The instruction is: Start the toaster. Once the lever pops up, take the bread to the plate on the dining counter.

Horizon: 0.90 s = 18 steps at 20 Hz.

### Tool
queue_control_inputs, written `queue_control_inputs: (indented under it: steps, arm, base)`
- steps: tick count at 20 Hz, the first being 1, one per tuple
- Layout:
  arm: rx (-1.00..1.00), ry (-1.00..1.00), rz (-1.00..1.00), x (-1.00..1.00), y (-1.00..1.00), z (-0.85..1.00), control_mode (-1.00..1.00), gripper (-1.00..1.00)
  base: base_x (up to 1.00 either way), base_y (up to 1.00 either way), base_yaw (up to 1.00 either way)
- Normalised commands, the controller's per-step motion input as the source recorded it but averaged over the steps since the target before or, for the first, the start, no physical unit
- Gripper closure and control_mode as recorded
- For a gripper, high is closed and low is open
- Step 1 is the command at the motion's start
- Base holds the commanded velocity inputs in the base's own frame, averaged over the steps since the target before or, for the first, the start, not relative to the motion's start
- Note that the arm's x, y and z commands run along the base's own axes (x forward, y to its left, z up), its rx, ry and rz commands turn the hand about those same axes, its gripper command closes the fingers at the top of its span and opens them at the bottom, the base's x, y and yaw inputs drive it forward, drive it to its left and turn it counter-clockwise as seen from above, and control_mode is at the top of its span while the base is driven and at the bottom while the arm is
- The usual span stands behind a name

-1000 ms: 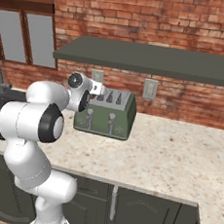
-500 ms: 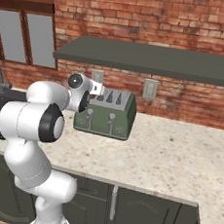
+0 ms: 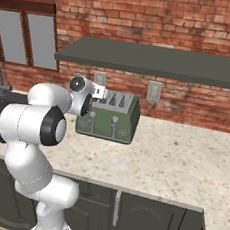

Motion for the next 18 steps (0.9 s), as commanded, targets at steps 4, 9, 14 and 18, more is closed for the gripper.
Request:
queue_control_inputs:
  steps: [4, 9, 14, 18]
  arm:
    - [0.00, 0.00, 0.00, 0.00, 0.00, 0.00, -1.00, -1.00]
    - [0.00, 0.00, 0.00, 0.00, 0.00, -0.03, -1.00, -1.00]
    - [0.00, 0.00, 0.00, 0.00, 0.00, -0.08, -1.00, -1.00]
    - [0.00, 0.00, 0.00, 0.00, 0.00, -0.03, -1.00, -1.00]
  base:
    - [0.00, 0.00, 0.00]
    - [0.00, 0.00, 0.00]
    - [0.00, 0.00, 0.00]
    - [0.00, 0.00, 0.00]
